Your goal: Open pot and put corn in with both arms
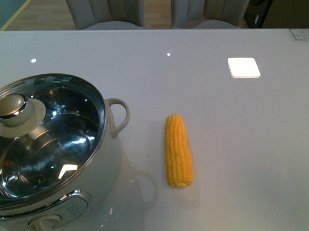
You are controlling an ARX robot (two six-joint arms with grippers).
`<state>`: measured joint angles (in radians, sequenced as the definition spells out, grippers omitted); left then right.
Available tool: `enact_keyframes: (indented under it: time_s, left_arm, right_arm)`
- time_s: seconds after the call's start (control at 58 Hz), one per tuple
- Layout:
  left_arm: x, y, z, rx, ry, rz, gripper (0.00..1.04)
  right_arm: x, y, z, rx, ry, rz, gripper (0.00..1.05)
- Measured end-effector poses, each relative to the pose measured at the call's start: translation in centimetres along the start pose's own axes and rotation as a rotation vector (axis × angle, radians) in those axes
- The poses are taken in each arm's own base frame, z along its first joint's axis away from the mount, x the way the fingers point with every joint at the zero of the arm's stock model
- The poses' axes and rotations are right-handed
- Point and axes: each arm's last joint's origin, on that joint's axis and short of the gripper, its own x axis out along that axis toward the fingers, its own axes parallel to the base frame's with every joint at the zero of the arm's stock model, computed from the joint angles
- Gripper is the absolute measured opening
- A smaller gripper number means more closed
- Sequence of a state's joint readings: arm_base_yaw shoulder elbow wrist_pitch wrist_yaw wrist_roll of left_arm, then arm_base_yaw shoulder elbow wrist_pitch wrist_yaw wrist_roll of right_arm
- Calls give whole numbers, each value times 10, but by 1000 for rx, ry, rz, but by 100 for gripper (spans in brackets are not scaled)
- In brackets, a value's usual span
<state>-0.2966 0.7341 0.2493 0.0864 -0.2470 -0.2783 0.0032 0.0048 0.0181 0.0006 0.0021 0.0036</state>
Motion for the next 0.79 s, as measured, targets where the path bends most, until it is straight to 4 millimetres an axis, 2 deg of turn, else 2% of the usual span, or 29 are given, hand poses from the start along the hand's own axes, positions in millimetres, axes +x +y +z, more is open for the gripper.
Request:
enact_keyframes:
  time_s: [0.155, 0.311, 0.794]
  left_arm:
    - [36, -10, -3, 30, 31, -1, 98]
    - [64, -11, -11, 81, 31, 5, 98]
    - [114, 1, -47, 190, 29, -44, 98]
  right_arm:
    - [0, 0, 0, 0, 0, 0, 96]
    - [0, 0, 0, 0, 0, 0, 96]
    - [0, 0, 0, 0, 0, 0, 96]
